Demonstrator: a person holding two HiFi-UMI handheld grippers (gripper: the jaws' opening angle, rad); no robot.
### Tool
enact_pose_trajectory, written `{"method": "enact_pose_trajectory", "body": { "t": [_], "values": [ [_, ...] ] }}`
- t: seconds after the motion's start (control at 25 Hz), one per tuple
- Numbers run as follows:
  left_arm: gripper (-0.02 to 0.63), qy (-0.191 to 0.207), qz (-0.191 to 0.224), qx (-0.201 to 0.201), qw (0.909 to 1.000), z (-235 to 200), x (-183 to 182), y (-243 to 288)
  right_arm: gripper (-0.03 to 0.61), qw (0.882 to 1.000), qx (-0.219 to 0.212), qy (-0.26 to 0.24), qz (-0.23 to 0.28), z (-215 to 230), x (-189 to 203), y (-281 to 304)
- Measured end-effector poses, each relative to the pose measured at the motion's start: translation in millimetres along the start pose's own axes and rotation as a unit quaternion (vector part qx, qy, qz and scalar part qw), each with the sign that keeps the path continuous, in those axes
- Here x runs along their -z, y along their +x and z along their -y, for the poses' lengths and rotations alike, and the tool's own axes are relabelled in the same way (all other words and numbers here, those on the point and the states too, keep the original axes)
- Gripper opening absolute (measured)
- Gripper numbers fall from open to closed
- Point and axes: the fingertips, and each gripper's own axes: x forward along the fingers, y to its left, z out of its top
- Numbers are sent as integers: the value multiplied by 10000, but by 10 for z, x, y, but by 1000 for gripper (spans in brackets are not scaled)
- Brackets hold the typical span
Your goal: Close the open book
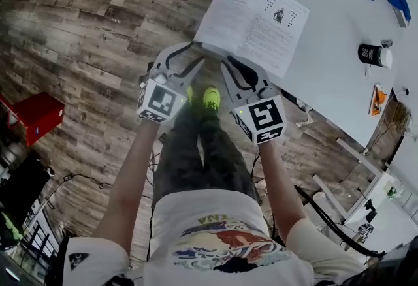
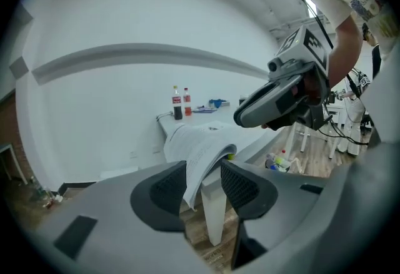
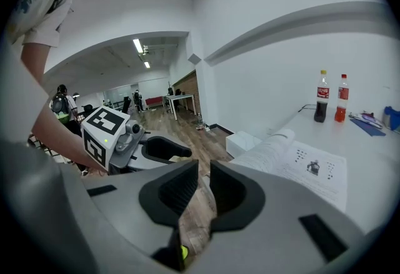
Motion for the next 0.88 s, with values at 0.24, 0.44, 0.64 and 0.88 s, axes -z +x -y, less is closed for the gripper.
{"method": "enact_pose_trajectory", "body": {
  "t": [0.24,0.44,0.64,0.88],
  "values": [
    [147,-59,-133,-95,9998,-93,411,187,37,10000,42,26,-10,74,115,134],
    [147,-96,-133,-206,9997,-173,696,378,37,9999,96,42,88,149,178,250],
    [147,-46,-75,-278,9996,-216,870,557,37,9995,133,-168,228,188,141,248],
    [147,-112,-60,-337,9994,-214,1032,731,37,9991,220,-235,284,189,176,245]
  ]
}}
